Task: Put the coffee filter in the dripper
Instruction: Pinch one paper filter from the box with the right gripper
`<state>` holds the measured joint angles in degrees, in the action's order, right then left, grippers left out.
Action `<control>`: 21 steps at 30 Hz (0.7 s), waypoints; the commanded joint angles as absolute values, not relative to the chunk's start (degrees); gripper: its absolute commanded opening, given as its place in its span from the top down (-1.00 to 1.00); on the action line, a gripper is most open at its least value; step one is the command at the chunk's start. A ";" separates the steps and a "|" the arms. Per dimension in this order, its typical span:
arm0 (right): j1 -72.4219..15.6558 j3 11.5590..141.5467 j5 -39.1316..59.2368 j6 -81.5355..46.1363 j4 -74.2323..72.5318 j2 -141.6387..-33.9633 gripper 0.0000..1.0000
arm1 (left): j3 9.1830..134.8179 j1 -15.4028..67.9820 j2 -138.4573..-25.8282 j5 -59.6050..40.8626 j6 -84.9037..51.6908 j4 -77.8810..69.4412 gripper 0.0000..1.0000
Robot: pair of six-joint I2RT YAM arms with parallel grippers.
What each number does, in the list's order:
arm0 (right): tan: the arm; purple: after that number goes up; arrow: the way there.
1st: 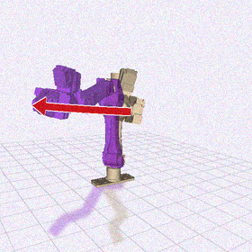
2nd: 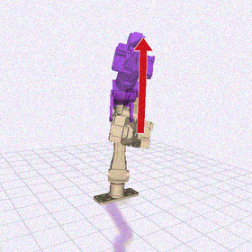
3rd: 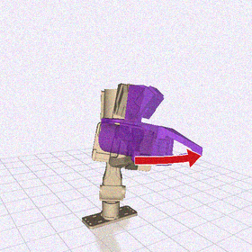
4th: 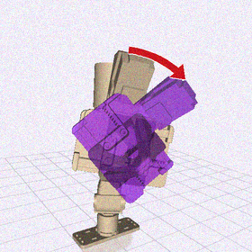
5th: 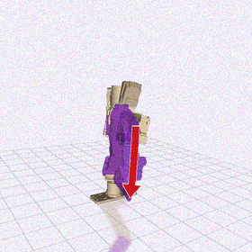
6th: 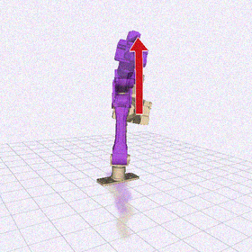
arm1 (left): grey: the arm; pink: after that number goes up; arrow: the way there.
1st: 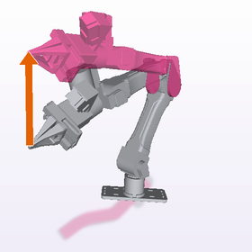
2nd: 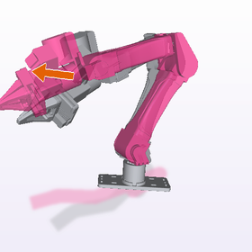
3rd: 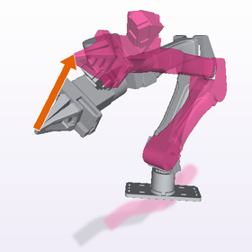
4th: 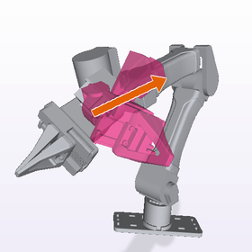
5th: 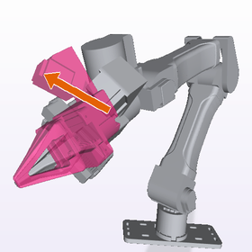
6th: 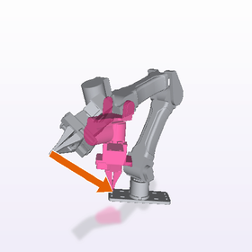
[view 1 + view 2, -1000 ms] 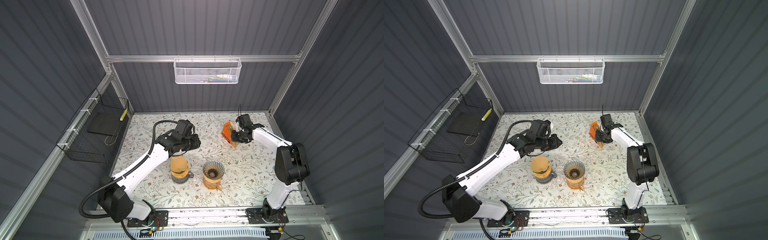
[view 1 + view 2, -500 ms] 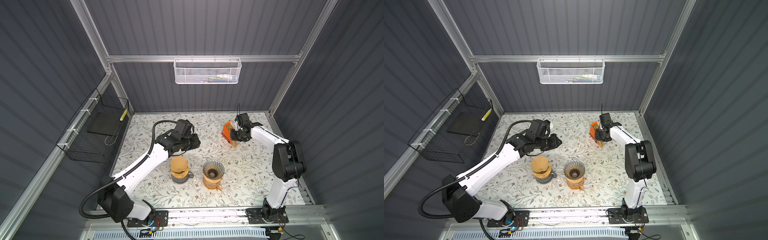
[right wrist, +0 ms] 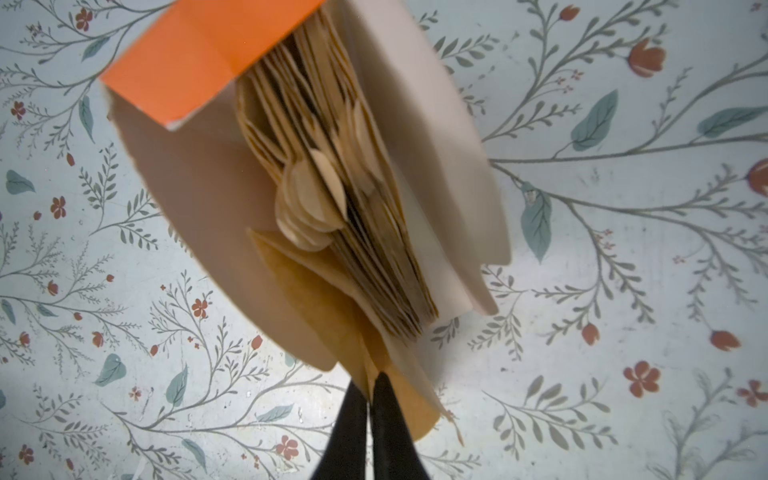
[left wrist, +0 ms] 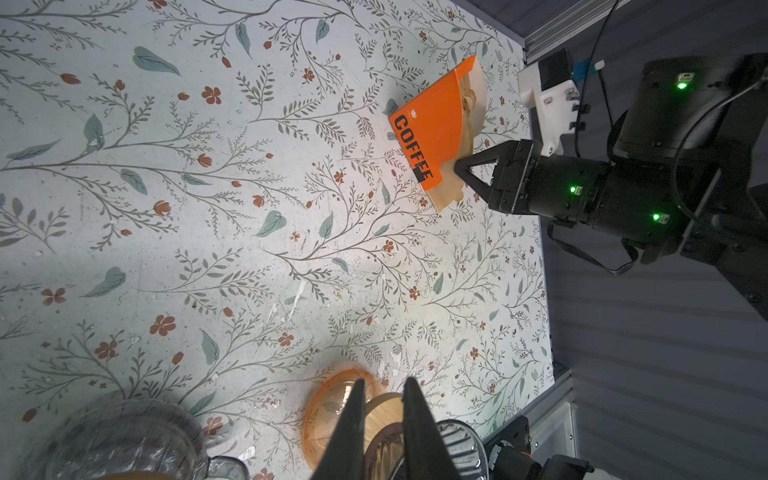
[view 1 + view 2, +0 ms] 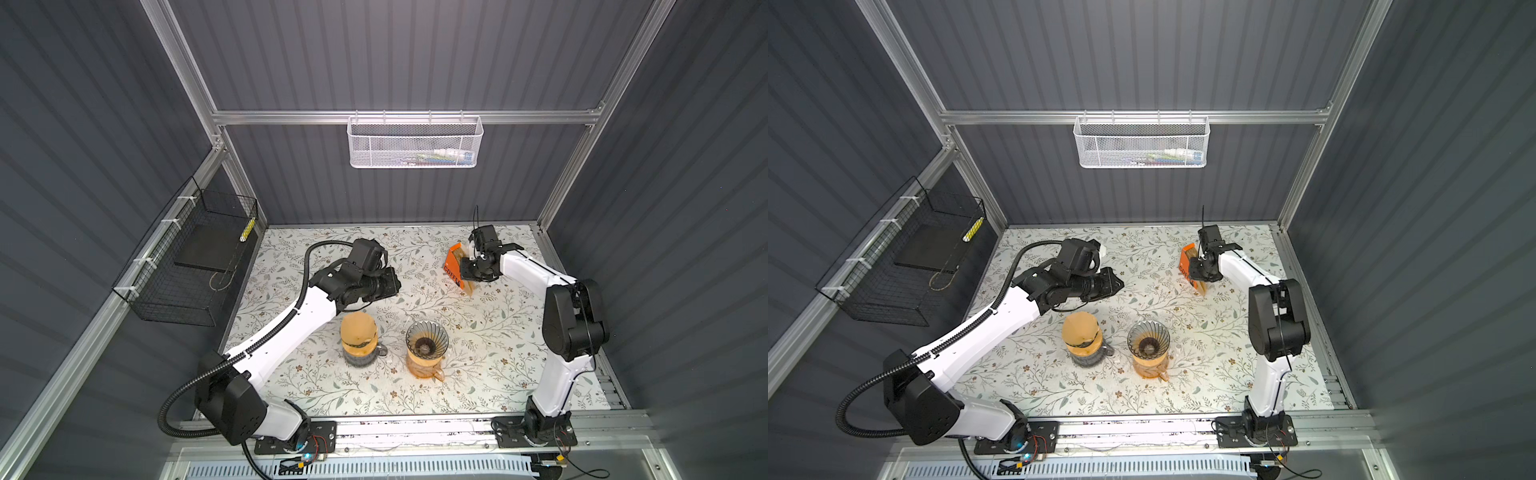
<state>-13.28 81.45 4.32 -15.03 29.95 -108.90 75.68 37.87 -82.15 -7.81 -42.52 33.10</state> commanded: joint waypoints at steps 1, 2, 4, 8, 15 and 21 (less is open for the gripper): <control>-13.09 82.57 3.36 -14.59 30.91 -109.44 0.91 | 75.07 37.44 -82.28 -8.88 -41.84 32.32 0.63; -13.07 82.53 3.29 -14.48 31.01 -109.29 0.94 | 74.98 37.44 -82.24 -8.88 -41.86 32.27 0.62; -13.10 82.40 3.17 -14.55 31.20 -108.91 1.00 | 74.91 37.37 -82.05 -8.96 -41.76 32.26 0.62; -13.10 81.84 3.06 -14.67 31.59 -107.57 1.00 | 74.62 37.35 -81.68 -9.05 -41.86 32.05 0.62; -13.14 79.88 3.08 -15.20 32.43 -103.33 1.00 | 74.01 37.31 -81.08 -9.14 -41.84 31.72 0.62; -13.27 77.55 3.65 -16.53 33.78 -99.34 1.00 | 73.14 37.27 -80.36 -9.67 -42.10 30.96 0.63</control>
<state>-13.28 78.91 3.64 -15.44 31.79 -101.08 74.04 37.76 -82.02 -8.64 -42.52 31.59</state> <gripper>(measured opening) 0.046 0.188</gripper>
